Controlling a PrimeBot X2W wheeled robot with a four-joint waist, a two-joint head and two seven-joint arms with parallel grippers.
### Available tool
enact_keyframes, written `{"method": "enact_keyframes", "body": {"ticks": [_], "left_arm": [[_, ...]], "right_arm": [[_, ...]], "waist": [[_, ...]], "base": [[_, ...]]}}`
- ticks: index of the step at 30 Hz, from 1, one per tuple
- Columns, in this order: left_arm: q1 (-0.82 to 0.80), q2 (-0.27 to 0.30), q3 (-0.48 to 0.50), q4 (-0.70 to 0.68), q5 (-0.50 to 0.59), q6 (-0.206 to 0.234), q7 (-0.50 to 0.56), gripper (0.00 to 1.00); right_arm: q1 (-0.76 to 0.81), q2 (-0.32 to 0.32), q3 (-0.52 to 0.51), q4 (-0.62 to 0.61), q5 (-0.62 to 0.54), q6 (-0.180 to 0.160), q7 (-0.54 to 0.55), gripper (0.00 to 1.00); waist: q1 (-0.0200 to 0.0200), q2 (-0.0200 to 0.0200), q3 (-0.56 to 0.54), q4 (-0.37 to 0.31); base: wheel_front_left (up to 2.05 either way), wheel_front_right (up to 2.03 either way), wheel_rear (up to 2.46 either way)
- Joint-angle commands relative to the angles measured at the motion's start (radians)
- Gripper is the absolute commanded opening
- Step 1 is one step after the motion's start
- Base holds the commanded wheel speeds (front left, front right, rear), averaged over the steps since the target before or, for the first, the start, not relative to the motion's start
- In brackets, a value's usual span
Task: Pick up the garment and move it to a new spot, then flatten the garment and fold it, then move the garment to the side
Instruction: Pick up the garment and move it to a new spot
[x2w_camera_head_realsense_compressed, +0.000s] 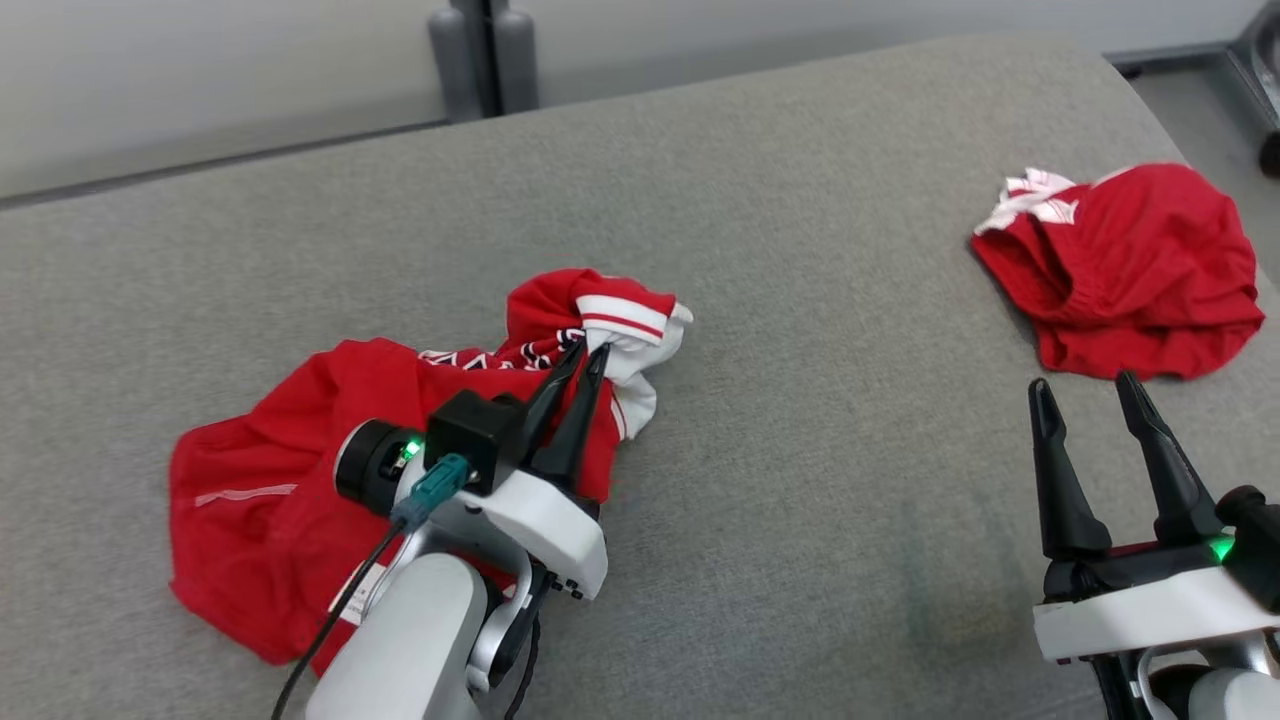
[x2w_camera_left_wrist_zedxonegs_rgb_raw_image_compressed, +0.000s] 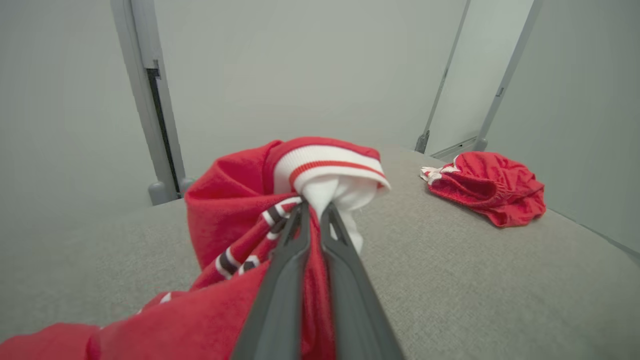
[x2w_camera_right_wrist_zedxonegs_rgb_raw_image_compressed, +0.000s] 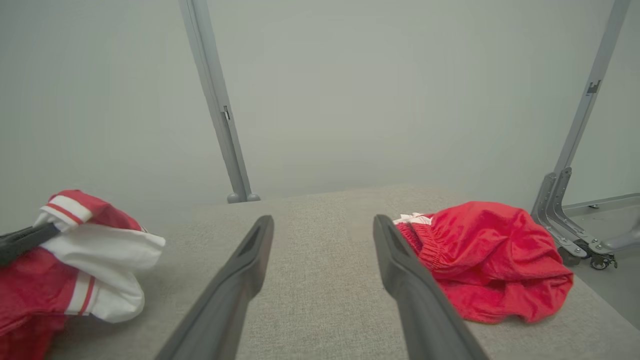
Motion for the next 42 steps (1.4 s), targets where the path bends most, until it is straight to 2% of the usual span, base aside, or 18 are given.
{"method": "enact_keyframes", "body": {"ticks": [1, 2, 6, 7, 8, 13, 16, 21, 27, 32, 36, 42], "left_arm": [[-0.04, 0.006, -0.015, 0.06, -0.008, -0.013, 0.004, 0.0], [-0.04, 0.006, -0.015, 0.06, -0.008, -0.013, 0.004, 0.0], [-0.107, 0.004, -0.067, 0.213, -0.037, -0.034, -0.024, 0.0], [-0.112, 0.004, -0.081, 0.232, -0.053, -0.038, -0.03, 0.47], [-0.117, 0.004, -0.097, 0.244, -0.058, -0.038, -0.039, 1.0], [-0.117, 0.004, -0.156, 0.242, -0.073, -0.027, -0.111, 1.0], [-0.076, 0.003, -0.157, 0.2, -0.083, -0.01, -0.141, 1.0], [0.004, 0.031, -0.08, 0.092, -0.107, 0.046, -0.163, 1.0], [0.111, 0.11, 0.067, 0.007, -0.15, 0.111, -0.168, 1.0], [0.183, 0.175, 0.161, -0.011, -0.2, 0.087, -0.168, 1.0], [0.244, 0.206, 0.212, -0.021, -0.237, 0.061, -0.169, 1.0], [0.304, 0.22, 0.218, -0.03, -0.232, 0.053, -0.169, 1.0]], "right_arm": [[-0.023, 0.004, 0.003, 0.01, 0.008, 0.0, -0.018, 1.0], [-0.023, 0.004, 0.003, 0.01, 0.008, 0.0, -0.018, 1.0], [-0.041, 0.018, 0.014, 0.056, 0.022, 0.0, -0.054, 1.0], [-0.044, 0.019, 0.012, 0.062, 0.022, 0.0, -0.061, 1.0], [-0.043, 0.021, 0.005, 0.068, 0.022, 0.0, -0.065, 1.0], [-0.043, 0.015, -0.011, 0.089, 0.013, 0.0, -0.072, 1.0], [-0.034, 0.003, -0.01, 0.091, 0.007, 0.0, -0.063, 1.0], [0.0, -0.017, -0.017, 0.08, -0.003, 0.0, -0.033, 1.0], [0.039, -0.028, -0.02, 0.049, -0.003, 0.0, 0.003, 1.0], [0.074, -0.026, -0.035, 0.027, -0.003, 0.0, 0.031, 1.0], [0.095, -0.026, -0.031, 0.019, -0.003, 0.0, 0.048, 1.0], [0.128, -0.028, -0.04, 0.011, 0.001, 0.0, 0.062, 1.0]], "waist": [[0.0, -0.0001, 0.115, -0.107], [0.0, -0.0001, 0.115, -0.107], [0.0, -0.0001, 0.152, -0.137], [0.0, -0.0001, 0.153, -0.135], [0.0, -0.0001, 0.151, -0.127], [0.0, -0.0001, 0.111, -0.07], [0.0, -0.0001, 0.063, -0.026], [0.0, -0.0001, -0.025, 0.057], [0.0, -0.0001, -0.091, 0.135], [0.0, -0.0001, -0.126, 0.188], [0.0, -0.0001, -0.157, 0.207], [0.0, -0.0001, -0.192, 0.219]], "base": [[0.0, 0.0, 0.0], [0.0, 0.0, 0.0], [0.0, 0.0, 0.0], [0.0, 0.0, 0.0], [0.0, 0.0, 0.0], [0.0, 0.0, 0.0], [0.0, 0.0, 0.0], [0.0, 0.0, 0.0], [0.0, 0.0, 0.0], [0.0, 0.0, 0.0], [0.0, 0.0, 0.0], [0.0, 0.0, 0.0]]}}
